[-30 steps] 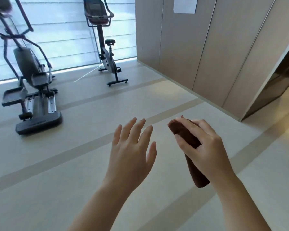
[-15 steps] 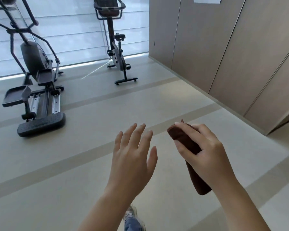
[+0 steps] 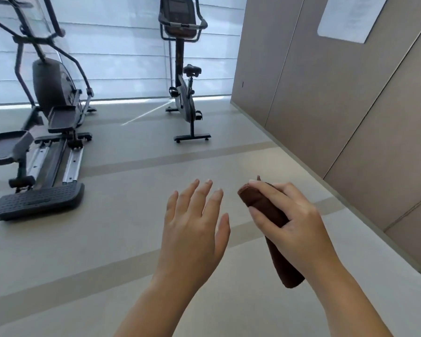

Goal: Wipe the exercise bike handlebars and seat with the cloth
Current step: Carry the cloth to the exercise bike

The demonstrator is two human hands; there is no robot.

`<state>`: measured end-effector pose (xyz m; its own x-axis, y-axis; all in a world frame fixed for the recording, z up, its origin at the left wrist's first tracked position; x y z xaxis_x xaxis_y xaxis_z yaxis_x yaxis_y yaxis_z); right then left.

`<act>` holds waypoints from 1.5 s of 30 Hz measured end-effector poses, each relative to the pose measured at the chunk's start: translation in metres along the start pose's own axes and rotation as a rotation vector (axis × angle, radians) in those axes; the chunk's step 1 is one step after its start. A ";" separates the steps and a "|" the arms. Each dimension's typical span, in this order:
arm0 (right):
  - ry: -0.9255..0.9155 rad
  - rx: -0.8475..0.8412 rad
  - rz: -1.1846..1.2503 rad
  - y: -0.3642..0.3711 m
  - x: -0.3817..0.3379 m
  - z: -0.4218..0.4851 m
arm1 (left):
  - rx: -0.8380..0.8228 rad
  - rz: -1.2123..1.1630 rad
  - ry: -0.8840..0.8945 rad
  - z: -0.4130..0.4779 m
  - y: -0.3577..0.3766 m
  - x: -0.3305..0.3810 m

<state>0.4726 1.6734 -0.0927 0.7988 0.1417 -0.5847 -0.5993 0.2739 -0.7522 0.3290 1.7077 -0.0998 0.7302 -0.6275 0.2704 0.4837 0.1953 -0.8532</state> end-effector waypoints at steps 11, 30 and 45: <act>-0.027 -0.041 0.127 0.043 0.105 0.216 | -0.030 0.067 -0.045 0.191 0.086 -0.093; -0.146 -0.170 0.161 0.144 0.182 0.626 | 0.026 0.034 -0.208 0.503 0.175 -0.330; -0.202 -0.157 0.143 0.285 0.124 0.949 | 0.029 0.033 -0.226 0.715 0.184 -0.626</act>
<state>0.4514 2.6720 -0.0910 0.6909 0.3587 -0.6277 -0.6947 0.0890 -0.7138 0.3059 2.6754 -0.1071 0.8340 -0.4362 0.3381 0.4689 0.2370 -0.8509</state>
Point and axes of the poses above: each hand's wrist, its own z-axis towards the middle knuckle, its own y-axis out of the palm, x = y × z, the point moved 9 cm from there along z, towards the middle knuckle, and after that the axes turned 12 degrees about -x, right-handed, at the moved point
